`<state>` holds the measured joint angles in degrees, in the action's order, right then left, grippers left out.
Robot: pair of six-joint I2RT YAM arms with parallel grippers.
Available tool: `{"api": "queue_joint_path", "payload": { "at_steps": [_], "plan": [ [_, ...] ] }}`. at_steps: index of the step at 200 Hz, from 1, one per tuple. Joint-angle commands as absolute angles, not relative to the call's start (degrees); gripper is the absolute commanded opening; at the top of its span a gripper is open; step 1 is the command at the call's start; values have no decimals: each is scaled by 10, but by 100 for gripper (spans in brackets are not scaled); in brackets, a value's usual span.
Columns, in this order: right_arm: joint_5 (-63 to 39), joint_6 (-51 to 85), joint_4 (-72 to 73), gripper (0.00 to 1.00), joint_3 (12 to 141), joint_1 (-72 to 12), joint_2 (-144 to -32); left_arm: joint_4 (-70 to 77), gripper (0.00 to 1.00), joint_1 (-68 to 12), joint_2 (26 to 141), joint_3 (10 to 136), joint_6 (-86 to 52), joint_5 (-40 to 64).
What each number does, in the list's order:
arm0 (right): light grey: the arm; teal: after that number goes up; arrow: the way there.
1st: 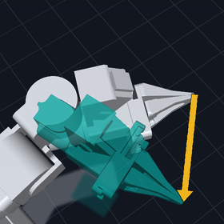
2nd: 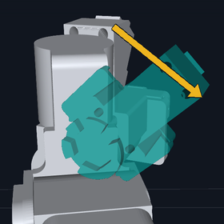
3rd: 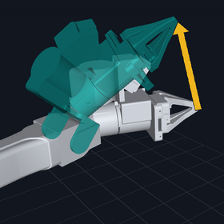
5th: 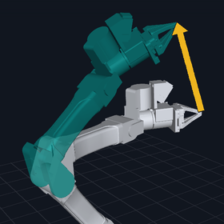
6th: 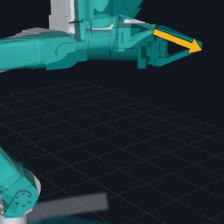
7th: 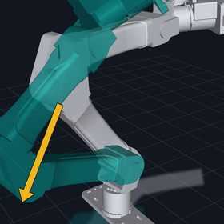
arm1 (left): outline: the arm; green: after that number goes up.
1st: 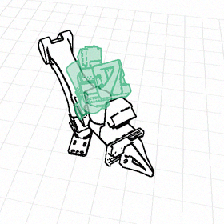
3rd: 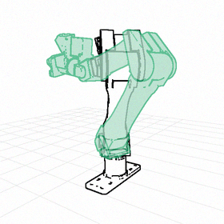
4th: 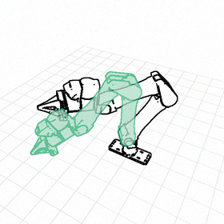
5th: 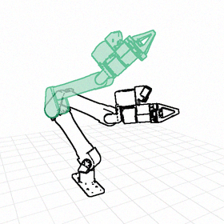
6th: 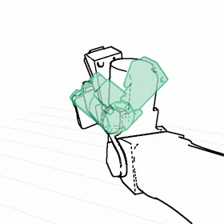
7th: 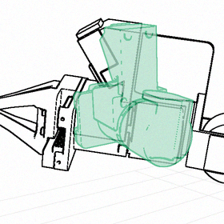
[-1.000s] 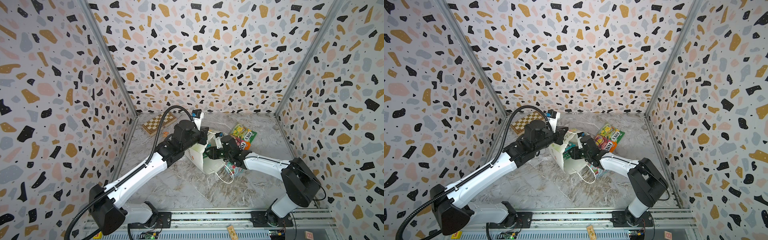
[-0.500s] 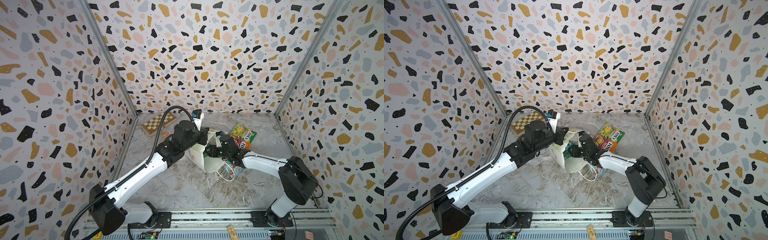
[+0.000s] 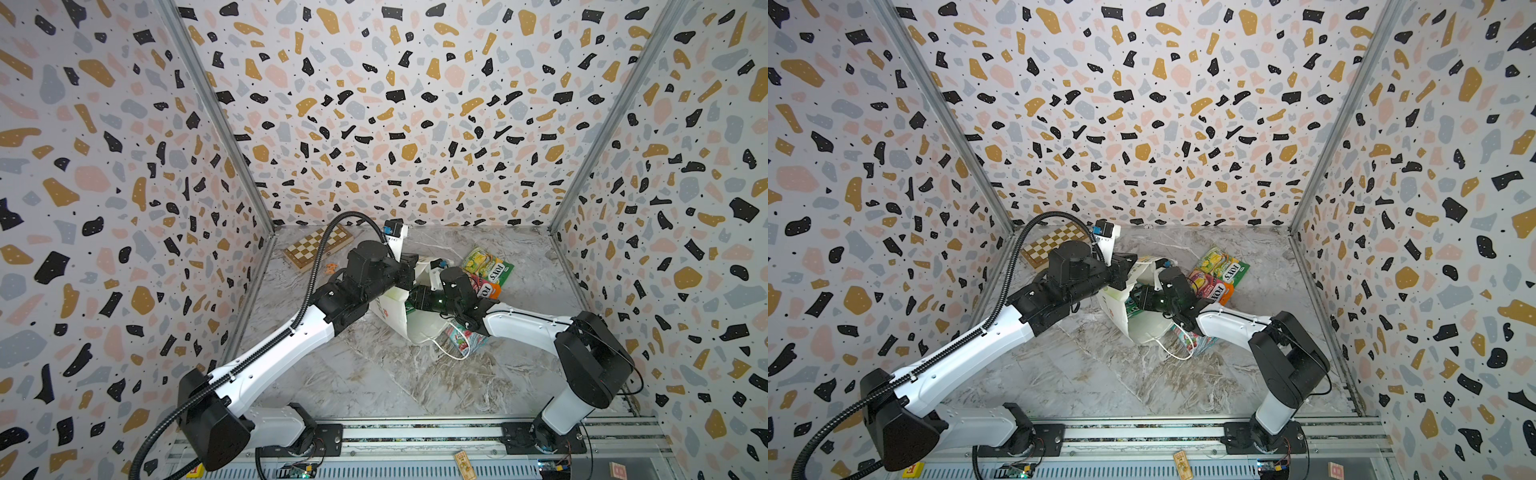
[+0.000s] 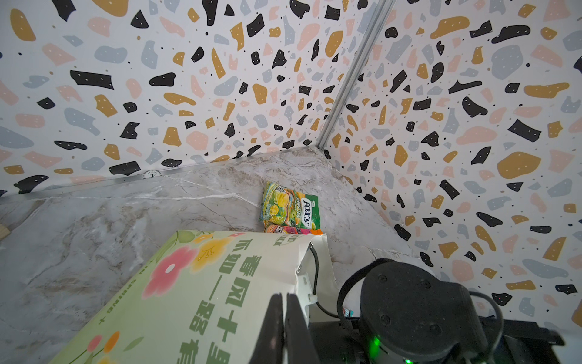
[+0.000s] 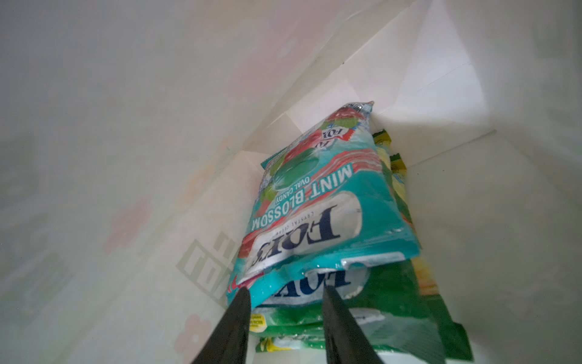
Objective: Take the snacks out of the paper bag
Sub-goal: Pick up the snack from the paper bag.
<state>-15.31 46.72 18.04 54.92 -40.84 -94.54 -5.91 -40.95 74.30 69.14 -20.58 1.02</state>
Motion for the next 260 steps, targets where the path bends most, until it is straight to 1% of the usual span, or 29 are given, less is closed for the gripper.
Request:
{"api": "queue_joint_path", "payload": {
  "at_steps": [1,55,153,203,219,232,243,260],
  "plan": [
    [-154,488,192,41,562,-404,-947,-30,0,-410,728,688,-202,12],
    [-141,516,195,48,576,-398,-977,-29,0,-410,728,686,-202,16],
    [-138,552,200,51,613,-394,-1035,-25,0,-410,730,686,-201,29],
    [-135,570,205,51,633,-395,-1062,-28,0,-410,730,688,-199,30],
    [-136,568,205,48,636,-395,-1067,-28,0,-410,729,688,-198,28],
    [-139,565,211,43,635,-395,-1068,-28,0,-410,729,688,-198,25],
    [-141,560,212,36,636,-395,-1068,-28,0,-410,729,688,-198,23],
    [-139,551,211,22,634,-395,-1065,-29,0,-410,730,688,-196,22]
  ]
}}
